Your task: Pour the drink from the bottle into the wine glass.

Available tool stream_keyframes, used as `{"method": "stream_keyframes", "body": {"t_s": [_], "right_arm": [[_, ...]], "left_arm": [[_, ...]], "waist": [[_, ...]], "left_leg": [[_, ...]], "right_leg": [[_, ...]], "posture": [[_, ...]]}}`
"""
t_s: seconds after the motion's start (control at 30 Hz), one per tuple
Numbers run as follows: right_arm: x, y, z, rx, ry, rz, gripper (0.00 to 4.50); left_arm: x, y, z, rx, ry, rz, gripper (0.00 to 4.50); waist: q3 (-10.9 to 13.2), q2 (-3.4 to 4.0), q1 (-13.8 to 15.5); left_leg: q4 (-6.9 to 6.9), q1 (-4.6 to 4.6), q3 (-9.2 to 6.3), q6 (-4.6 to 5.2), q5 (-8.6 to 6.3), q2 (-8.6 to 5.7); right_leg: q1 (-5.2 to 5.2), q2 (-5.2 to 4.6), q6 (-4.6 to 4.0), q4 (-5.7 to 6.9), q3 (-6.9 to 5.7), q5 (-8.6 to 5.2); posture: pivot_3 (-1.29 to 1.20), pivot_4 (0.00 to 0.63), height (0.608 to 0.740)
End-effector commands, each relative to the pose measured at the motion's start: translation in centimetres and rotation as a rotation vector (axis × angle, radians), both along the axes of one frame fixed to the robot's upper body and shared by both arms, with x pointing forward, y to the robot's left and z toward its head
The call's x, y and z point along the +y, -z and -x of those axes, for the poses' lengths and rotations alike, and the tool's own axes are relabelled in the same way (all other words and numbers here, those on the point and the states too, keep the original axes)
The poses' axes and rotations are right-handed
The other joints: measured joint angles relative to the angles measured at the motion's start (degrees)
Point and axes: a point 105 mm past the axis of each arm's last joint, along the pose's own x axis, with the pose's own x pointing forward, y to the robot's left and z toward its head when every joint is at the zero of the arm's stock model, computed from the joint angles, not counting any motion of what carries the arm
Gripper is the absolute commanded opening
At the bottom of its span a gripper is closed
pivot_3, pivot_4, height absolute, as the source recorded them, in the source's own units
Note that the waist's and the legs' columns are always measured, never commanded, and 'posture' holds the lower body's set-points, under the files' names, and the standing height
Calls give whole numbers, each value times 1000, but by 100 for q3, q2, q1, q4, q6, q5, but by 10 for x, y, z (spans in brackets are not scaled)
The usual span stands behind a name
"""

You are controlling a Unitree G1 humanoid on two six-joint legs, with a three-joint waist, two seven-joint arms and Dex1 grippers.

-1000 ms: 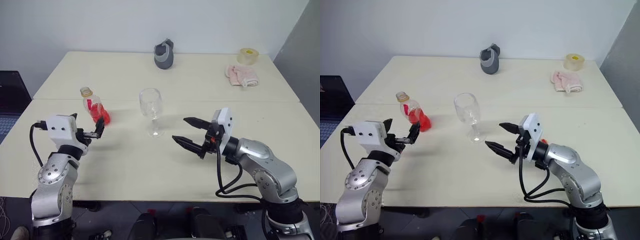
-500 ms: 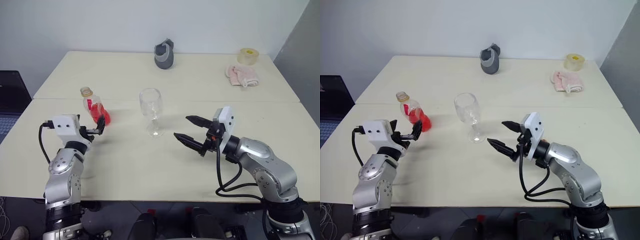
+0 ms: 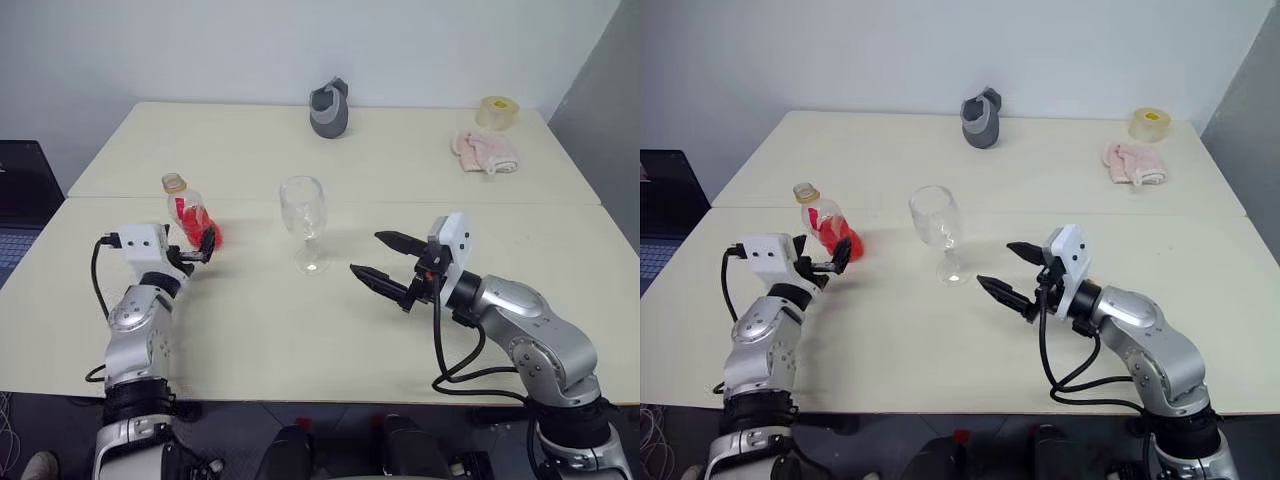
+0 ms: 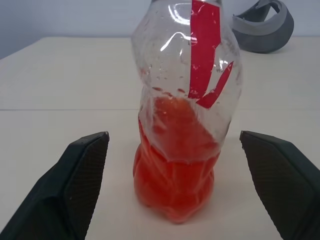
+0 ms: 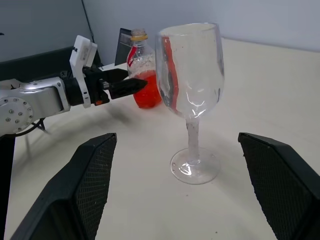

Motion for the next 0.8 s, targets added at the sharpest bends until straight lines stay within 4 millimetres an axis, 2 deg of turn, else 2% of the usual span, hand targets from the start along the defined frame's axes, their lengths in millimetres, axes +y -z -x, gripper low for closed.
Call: {"method": "stream_keyframes", "body": {"t_s": [0.03, 0.5, 0.6, 0.8], "right_arm": [[1, -13, 5, -53, -10, -14, 4158], [-1, -12, 5, -51, 6, -2, 4158], [-1, -12, 5, -51, 7, -2, 4178], [-1, -13, 3, -51, 9, -2, 4178]], "left_arm": [[1, -16, -9, -56, 16, -40, 4500], [4, -25, -38, -89, 23, -52, 4500], [4, -28, -40, -105, 28, -42, 3887], [4, -28, -41, -109, 31, -41, 2015]], "waist": [[-1, -1, -1], [-2, -3, -8], [-2, -3, -9], [-2, -3, -9]], "left_leg": [[0, -1, -1, 0, 0, 0], [1, -3, -33, 0, 1, -49], [2, -4, -36, 0, 1, -49], [2, -5, -38, 0, 1, -50]], "right_leg": [[0, 0, 0, 0, -1, 0], [-3, -11, 0, 1, -5, 0], [-4, -11, 0, 2, -5, 0], [-4, -11, 0, 2, -4, 0]], "posture": [[0, 150, 740], [0, 150, 740], [0, 150, 740], [0, 150, 740]]}}
